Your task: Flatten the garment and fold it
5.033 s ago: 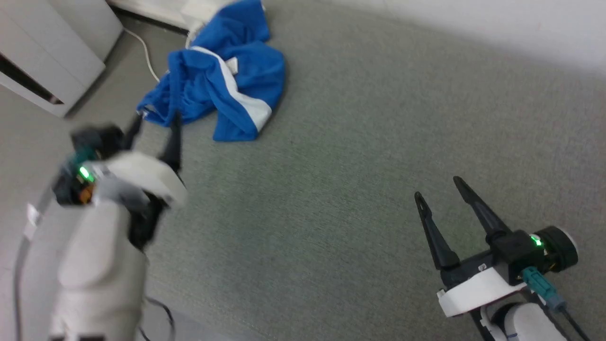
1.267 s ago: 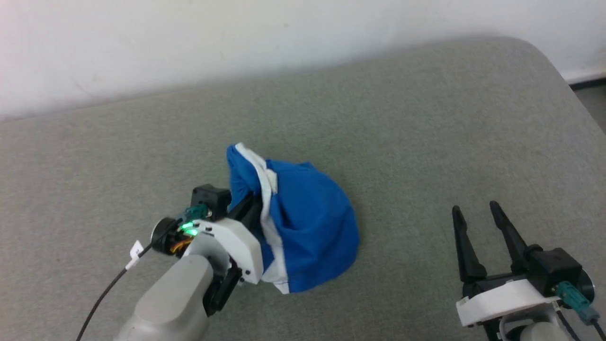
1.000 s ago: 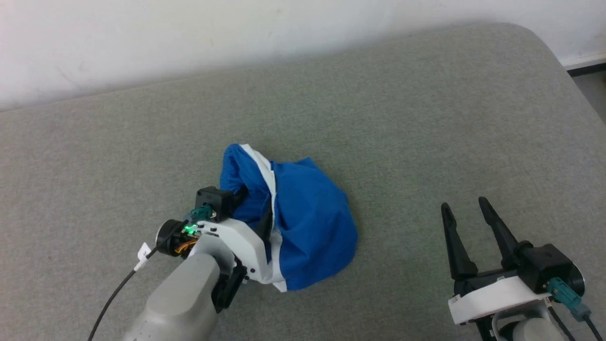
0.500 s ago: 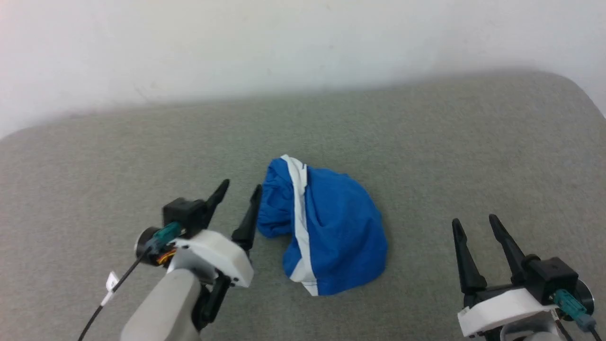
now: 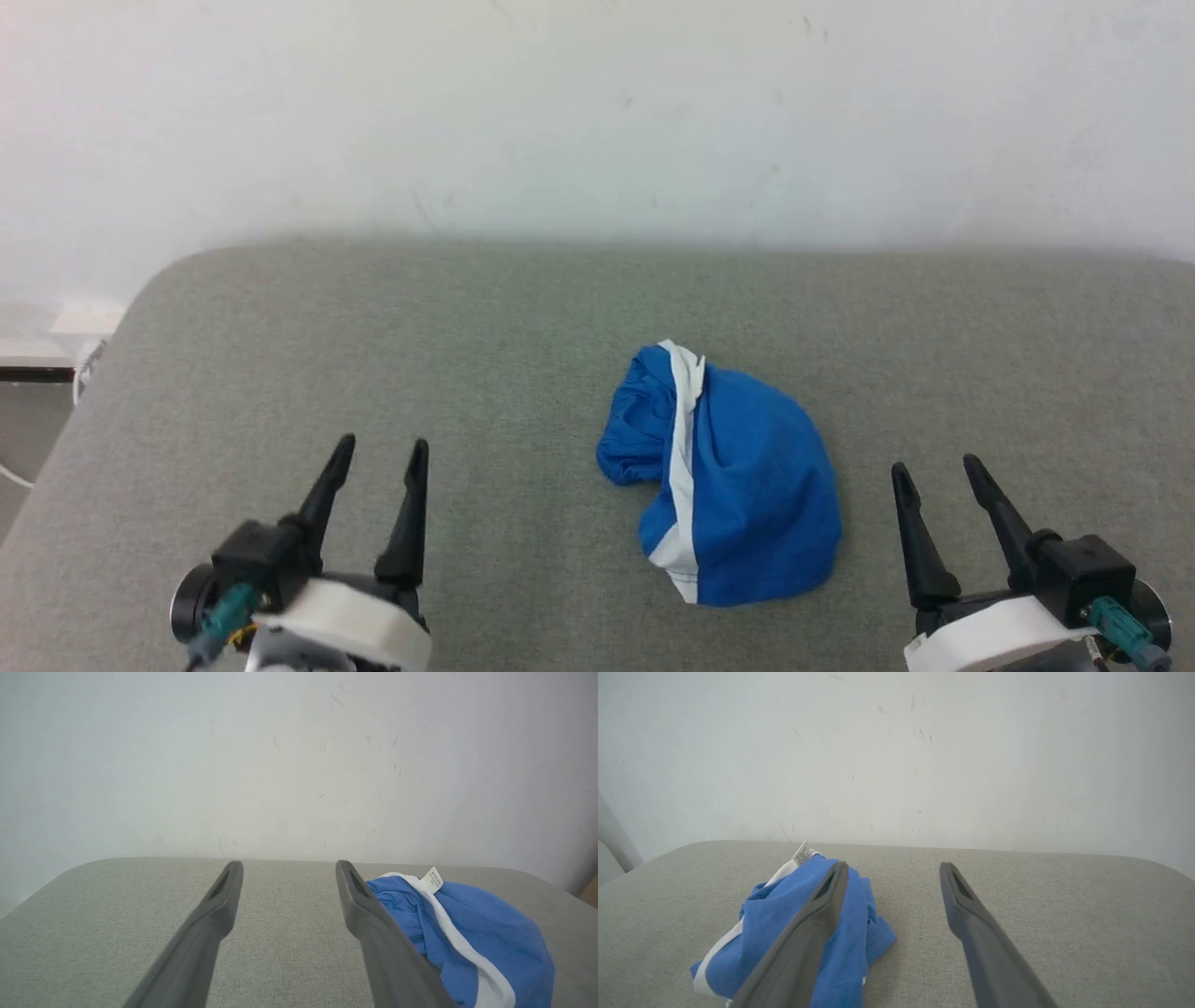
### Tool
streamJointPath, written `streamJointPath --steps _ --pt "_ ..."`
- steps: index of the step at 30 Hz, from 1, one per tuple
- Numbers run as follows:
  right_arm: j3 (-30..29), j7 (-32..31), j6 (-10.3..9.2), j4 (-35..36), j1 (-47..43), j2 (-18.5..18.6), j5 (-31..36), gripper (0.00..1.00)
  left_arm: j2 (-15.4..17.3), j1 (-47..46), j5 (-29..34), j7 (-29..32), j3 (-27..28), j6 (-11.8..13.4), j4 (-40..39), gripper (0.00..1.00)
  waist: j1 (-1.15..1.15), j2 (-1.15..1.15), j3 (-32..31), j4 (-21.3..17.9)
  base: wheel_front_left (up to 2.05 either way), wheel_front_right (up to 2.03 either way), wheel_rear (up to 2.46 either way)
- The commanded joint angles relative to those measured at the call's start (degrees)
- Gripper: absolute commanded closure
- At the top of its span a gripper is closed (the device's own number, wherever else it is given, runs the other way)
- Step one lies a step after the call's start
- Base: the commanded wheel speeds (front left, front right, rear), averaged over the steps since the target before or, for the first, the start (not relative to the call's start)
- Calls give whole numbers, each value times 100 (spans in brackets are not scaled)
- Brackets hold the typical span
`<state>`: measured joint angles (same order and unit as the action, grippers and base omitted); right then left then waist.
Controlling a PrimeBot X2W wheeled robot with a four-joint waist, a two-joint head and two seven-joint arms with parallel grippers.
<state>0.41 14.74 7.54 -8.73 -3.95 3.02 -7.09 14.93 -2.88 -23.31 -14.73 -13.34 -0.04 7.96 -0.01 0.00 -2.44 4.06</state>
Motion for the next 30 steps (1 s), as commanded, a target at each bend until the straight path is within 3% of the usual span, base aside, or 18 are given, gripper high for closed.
streamJointPath --steps 1,8,17,23,30 --pt "9 26 -5 1 -80 -14 -30 0 -34 260 350 -27 90 -77 -278 0 1 0 -129 162 0 0 0" --pt "82 26 -5 -44 -183 -14 -78 0 -328 988 974 -27 394 -285 -641 0 1 0 -123 213 0 0 0" --pt "336 -78 -5 -168 -168 -14 -22 0 -677 1080 1262 -27 647 -546 -646 0 1 0 -40 328 0 0 0" --pt "1066 -1037 -5 -261 24 276 -374 0 -799 962 1345 -27 656 -643 -511 0 1 0 106 493 0 0 0" --pt "1870 -2916 -5 -327 513 975 -982 0 -950 780 1374 -27 664 -707 -469 0 1 0 462 838 0 0 0"
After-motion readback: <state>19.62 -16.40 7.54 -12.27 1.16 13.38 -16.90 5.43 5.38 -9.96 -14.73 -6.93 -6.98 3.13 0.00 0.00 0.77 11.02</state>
